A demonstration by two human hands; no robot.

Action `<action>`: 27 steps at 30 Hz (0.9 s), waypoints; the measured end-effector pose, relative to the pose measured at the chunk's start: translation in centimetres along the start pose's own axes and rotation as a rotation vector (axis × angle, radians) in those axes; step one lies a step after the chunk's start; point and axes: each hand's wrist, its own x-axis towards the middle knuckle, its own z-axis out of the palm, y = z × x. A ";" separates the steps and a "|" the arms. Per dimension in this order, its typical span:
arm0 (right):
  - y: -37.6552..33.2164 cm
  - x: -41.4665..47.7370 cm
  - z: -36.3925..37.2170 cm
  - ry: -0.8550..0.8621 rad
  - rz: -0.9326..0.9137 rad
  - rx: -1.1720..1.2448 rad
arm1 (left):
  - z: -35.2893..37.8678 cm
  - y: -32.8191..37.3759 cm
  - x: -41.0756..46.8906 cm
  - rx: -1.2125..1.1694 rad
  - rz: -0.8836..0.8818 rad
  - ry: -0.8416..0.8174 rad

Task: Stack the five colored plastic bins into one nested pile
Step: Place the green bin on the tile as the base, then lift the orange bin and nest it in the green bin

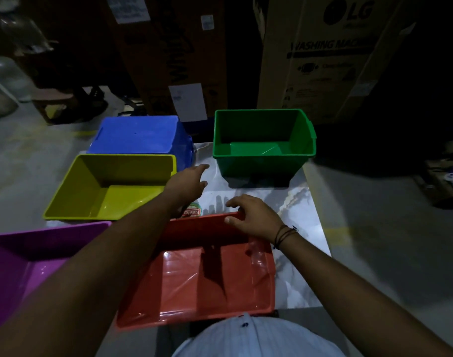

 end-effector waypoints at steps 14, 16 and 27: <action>4.6 1.7 -2.4 0.227 0.205 -0.107 | 0.5 0.8 -3.3 -0.161 0.022 0.083; 5.6 2.1 -3.6 0.270 0.254 -0.119 | 0.7 1.0 -3.8 -0.071 0.019 0.148; 9.7 0.3 -6.0 0.539 0.525 0.003 | 2.4 1.8 -9.1 -0.247 -0.159 0.255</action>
